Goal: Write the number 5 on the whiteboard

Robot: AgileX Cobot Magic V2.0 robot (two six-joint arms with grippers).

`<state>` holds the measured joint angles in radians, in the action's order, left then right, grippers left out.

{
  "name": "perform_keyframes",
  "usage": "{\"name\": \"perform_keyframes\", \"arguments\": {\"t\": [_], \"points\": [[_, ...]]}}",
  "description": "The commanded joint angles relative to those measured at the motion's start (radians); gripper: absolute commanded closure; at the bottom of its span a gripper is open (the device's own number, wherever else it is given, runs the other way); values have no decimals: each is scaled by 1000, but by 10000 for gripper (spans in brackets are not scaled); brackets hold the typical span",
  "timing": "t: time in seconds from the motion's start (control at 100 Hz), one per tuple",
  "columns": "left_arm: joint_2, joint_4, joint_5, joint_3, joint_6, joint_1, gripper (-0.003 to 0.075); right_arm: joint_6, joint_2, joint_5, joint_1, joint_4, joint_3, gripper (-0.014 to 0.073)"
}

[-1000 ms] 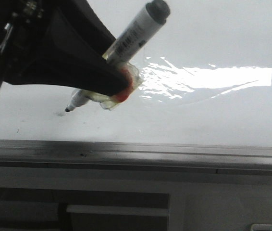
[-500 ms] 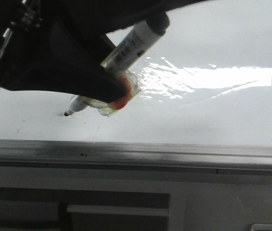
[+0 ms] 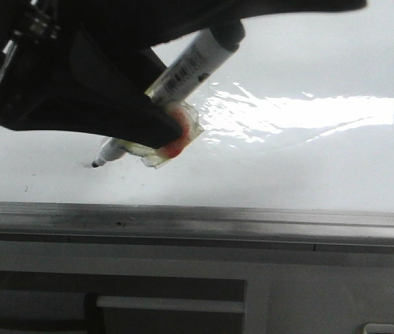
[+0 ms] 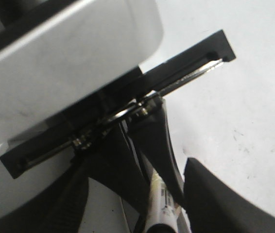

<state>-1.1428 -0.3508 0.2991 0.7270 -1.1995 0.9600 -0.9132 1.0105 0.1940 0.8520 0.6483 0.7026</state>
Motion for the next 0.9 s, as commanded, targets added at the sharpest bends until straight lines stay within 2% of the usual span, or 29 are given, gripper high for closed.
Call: {"name": "perform_keyframes", "arguments": {"t": [0.0,0.19,0.38,0.89], "points": [[24,-20,-63,35,5,5,741,-9,-10,-42,-25,-3,35,207],[41,-27,-63,35,5,5,741,-7,-12,19,-112,-3,35,207],[41,-27,-68,35,5,5,741,-7,-12,101,-118,0,35,207],[41,-28,-84,35,5,5,740,-7,-6,36,-118,21,35,209]]}}
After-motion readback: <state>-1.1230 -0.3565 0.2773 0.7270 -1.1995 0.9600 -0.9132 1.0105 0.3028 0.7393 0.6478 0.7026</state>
